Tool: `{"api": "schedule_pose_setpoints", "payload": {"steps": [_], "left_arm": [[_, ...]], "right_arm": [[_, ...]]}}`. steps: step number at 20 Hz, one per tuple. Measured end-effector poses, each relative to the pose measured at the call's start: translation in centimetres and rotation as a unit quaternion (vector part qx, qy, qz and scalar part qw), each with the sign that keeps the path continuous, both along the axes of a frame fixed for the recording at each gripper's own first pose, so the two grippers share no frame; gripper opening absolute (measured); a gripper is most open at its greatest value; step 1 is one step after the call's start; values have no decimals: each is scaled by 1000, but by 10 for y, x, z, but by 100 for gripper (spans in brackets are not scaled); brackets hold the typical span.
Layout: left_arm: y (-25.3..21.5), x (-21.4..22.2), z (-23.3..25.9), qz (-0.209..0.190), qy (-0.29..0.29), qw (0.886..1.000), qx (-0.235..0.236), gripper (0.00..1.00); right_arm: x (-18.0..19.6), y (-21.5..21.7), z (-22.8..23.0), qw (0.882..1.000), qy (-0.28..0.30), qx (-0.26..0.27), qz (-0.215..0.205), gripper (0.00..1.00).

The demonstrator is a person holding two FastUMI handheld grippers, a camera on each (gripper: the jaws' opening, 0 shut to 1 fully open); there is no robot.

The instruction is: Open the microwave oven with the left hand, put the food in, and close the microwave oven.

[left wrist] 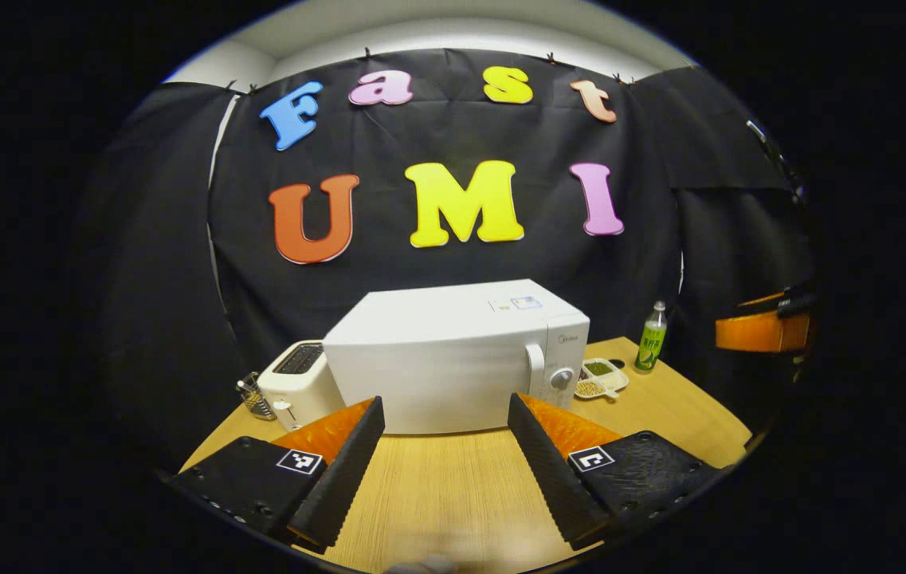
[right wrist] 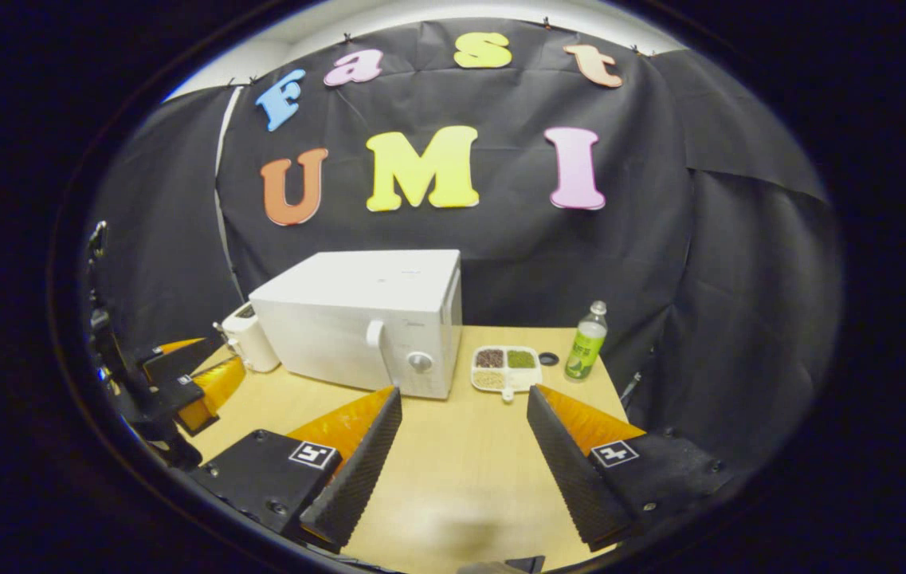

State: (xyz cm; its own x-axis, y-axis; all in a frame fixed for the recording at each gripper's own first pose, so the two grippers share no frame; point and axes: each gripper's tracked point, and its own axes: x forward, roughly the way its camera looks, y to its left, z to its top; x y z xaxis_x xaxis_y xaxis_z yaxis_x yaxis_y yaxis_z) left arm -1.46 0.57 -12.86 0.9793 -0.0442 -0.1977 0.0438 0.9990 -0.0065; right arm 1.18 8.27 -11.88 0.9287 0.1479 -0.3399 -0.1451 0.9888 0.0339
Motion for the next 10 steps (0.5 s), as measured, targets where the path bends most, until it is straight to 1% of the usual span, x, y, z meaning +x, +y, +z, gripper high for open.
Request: {"api": "schedule_pose_setpoints", "payload": {"steps": [2,3,5,6,7,9,10], "left_arm": [[17,-13,36,19,-26,999,7,96],[24,-20,56,25,-40,999,10,96],[32,-28,88,31,-65,997,7,96],[33,-31,103,30,-77,997,1,96],[36,-35,116,30,-90,995,-3,96],[41,-39,141,31,-114,993,-11,96],[42,-41,149,30,-123,992,-13,96]], "right_arm": [[0,14,25,999,-31,19,6,92],[-1,20,39,999,-47,25,8,100],[-4,24,68,996,-79,33,8,100],[-7,25,82,995,-95,35,7,92],[-9,25,95,993,-110,36,4,100],[-13,26,117,991,-131,38,-1,100],[-15,26,125,990,-138,36,-5,92]]}}
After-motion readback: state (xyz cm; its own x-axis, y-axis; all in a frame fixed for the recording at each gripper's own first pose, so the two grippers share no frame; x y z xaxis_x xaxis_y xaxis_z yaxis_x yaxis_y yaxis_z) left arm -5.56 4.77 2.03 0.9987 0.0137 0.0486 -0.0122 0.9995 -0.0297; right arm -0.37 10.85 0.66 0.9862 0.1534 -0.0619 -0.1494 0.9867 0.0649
